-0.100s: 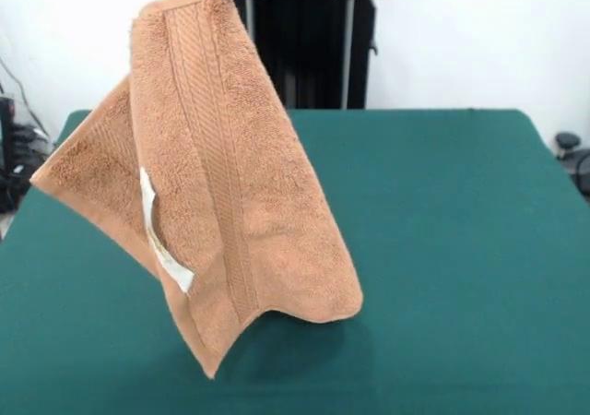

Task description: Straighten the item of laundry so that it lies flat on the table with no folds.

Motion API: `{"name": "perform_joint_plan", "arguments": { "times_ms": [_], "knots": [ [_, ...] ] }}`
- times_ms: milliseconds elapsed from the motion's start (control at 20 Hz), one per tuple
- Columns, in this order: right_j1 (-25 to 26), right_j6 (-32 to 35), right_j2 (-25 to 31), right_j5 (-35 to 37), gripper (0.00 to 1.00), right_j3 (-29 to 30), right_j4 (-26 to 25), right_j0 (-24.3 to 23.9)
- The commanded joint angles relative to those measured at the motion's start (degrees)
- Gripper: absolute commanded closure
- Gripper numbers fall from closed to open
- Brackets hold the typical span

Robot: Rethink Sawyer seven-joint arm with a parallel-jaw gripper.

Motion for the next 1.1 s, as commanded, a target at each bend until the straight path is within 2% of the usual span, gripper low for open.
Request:
{"name": "perform_joint_plan", "arguments": {
  "times_ms": [50,400,600,1100],
  "knots": [
    [0.8,1.8,-3.7,-5.6,1.0,6.9,-3.2,4.0],
    [-2.0,9.0,-7.7,-9.3,1.0,11.3,-2.5,8.4],
    [-1.7,10.7,-9.9,-12.5,1.0,12.1,-2.8,10.9],
    [-1.5,14.4,-16.8,-13.5,1.0,11.9,-1.9,17.7]
  ]
}}
